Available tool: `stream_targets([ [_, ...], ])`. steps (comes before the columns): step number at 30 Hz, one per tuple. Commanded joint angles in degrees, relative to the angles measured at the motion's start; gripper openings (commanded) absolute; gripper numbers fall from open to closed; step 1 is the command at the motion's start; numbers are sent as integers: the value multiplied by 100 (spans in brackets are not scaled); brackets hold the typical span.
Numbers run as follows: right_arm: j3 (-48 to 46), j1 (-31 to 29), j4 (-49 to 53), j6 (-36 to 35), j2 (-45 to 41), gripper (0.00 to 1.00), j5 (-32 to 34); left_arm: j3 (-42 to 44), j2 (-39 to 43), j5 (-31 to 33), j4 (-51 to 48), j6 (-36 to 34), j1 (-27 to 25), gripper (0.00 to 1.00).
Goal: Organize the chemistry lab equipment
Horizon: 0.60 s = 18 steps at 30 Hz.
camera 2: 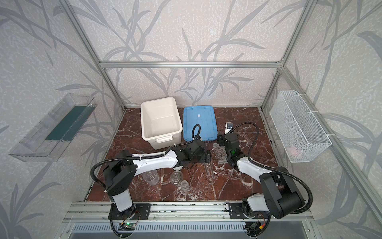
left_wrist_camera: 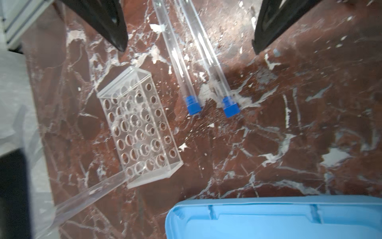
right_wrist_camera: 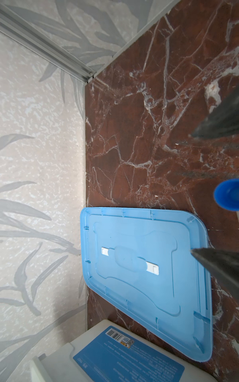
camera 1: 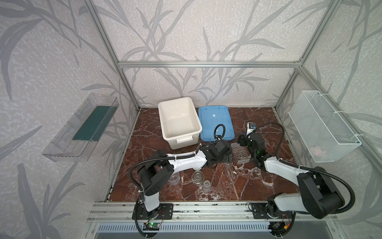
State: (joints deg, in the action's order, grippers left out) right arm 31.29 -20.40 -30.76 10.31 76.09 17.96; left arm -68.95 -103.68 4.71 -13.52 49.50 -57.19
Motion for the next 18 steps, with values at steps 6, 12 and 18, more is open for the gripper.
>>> stream_targets([
  [6, 362, 93, 2402, 505, -2145, 99, -213, -394, -18, 401, -1530, 270, -277, 76],
  [12, 778, 202, 4576, 626, -3373, 99, -838, -478, -300, 56, -1469, 227, -353, 67],
  [18, 949, 212, 5781, 1028, -3862, 99, -1452, -862, -657, 89, -1859, 56, -390, 62],
])
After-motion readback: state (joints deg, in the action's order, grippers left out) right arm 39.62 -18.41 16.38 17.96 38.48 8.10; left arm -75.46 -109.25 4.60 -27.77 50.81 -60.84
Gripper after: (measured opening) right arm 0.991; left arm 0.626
